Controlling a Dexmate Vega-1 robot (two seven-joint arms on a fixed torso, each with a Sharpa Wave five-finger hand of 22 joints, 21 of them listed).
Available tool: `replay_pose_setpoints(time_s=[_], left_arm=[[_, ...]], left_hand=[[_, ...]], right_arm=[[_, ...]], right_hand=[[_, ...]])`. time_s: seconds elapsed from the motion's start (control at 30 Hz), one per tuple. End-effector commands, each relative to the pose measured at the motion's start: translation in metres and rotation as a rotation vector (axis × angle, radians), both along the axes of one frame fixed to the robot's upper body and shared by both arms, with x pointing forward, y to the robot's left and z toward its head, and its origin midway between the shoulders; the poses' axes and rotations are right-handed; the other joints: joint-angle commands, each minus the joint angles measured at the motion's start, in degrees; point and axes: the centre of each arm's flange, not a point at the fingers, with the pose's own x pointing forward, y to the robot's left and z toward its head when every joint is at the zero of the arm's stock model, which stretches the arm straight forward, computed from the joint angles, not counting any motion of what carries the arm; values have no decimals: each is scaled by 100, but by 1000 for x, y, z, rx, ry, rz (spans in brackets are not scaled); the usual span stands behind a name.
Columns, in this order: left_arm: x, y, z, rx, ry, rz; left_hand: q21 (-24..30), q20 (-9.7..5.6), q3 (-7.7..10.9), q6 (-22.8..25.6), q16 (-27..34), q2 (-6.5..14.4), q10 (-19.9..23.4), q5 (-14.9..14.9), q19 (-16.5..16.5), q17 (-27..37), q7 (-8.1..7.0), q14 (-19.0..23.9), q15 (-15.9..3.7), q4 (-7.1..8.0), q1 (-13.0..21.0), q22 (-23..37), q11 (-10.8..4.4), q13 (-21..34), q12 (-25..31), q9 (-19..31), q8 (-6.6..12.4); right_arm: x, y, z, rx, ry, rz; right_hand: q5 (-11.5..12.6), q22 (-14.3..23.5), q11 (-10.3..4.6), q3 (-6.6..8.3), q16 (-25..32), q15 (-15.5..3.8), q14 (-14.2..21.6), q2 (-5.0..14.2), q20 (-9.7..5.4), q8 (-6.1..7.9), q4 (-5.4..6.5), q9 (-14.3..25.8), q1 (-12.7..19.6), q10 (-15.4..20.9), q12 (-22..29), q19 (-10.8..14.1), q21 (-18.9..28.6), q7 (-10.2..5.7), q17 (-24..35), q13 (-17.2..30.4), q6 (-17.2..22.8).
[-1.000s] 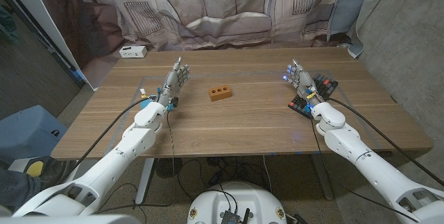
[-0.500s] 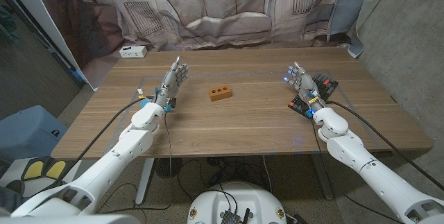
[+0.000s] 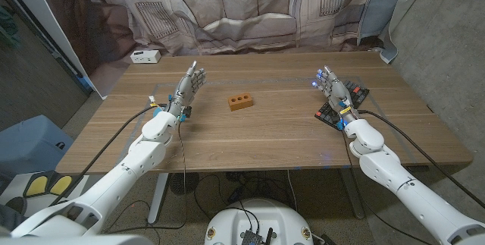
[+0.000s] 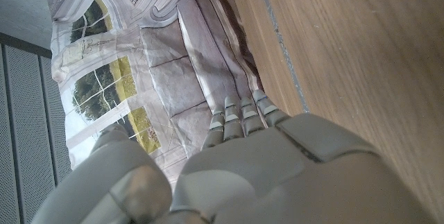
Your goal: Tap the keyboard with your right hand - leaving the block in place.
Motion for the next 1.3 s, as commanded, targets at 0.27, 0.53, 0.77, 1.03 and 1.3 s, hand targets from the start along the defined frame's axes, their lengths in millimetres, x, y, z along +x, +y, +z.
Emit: replay_pose_setpoints(time_s=[0.27,0.53,0.77,1.03,1.3], left_arm=[[-5,-9,5,30,1,7],[-11,-14,7,44,-11,19],[-17,-16,6,39,-28,13],[-13,-16,8,38,-42,5],[-9,-21,14,51,-66,9]], left_hand=[[-35,24,-6,98,42,-9,68,26,103,8,-23,107,11,-44,62,24,-22,-24,66,21,28],[-55,33,-14,137,44,-12,103,25,125,8,5,132,11,-51,64,25,-17,-52,76,22,36],[-71,42,-20,176,54,-13,138,25,153,8,-9,182,3,-57,67,25,-10,-79,86,23,44],[-88,60,-29,227,75,-13,205,24,205,8,-23,271,22,-65,71,26,3,-115,107,24,51],[-107,60,-35,272,78,-11,261,24,236,8,-18,312,25,-71,74,26,-7,-143,123,25,57]], right_arm=[[-4,-15,8,-38,-44,20],[-3,-21,11,-61,-50,25],[-9,-27,18,-69,-103,-17],[-13,-38,21,-82,-128,-50],[-16,-53,24,-99,-157,-122]], right_hand=[[25,21,-1,-3,33,1,84,-19,6,37,-34,29,13,-40,5,104,-51,-94,-27,16,68],[24,23,-7,-6,65,9,200,14,16,26,-48,30,17,38,27,236,-69,-49,-61,21,71],[23,23,27,-9,63,7,211,19,1,28,-58,30,22,83,39,256,-92,31,-75,22,88],[22,23,26,-9,62,-12,226,25,-17,37,-71,30,34,108,43,295,-104,47,-91,24,124],[21,22,-59,-12,100,-71,385,33,-44,39,-111,33,72,258,81,449,-129,-126,-135,25,174]])
